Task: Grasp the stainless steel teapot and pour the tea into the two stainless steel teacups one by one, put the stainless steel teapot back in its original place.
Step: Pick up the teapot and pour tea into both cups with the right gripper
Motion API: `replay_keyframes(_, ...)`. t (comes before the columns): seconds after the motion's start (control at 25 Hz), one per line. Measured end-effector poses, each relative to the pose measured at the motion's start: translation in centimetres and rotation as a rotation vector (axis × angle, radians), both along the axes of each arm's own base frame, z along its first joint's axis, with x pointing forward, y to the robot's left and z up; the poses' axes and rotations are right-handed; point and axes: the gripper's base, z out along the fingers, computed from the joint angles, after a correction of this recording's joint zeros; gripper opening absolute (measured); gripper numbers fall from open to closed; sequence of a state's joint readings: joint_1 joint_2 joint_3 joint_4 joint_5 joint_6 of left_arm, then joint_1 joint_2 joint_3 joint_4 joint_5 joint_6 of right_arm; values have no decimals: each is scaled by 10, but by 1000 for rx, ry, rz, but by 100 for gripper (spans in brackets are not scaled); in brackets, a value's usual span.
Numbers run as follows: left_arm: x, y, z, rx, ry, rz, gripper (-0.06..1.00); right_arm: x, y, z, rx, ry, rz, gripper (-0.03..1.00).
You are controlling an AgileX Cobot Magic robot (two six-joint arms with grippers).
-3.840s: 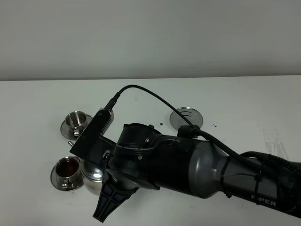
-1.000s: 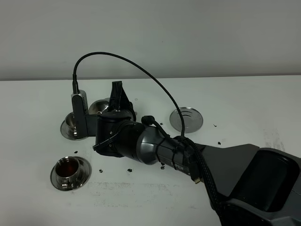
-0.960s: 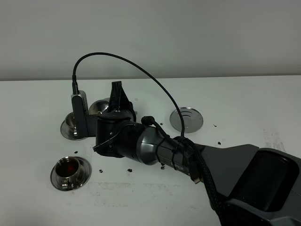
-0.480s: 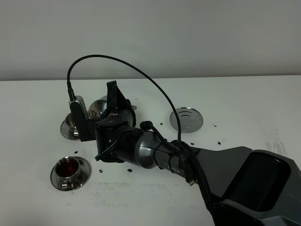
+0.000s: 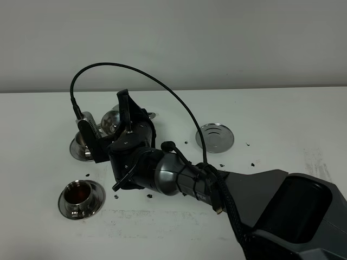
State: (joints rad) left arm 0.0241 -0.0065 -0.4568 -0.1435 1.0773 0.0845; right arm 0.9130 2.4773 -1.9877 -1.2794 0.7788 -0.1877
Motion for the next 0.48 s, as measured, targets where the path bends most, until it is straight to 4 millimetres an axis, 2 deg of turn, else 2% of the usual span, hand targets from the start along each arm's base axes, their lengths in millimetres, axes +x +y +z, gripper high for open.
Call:
replay_keyframes(0.24, 0, 0, 0, 0, 0, 0, 41, 2, 1, -11, -49, -23, 27, 20)
replay_keyframes(0.48, 0, 0, 0, 0, 0, 0, 41, 3, 4, -9, -73, -60, 69, 20)
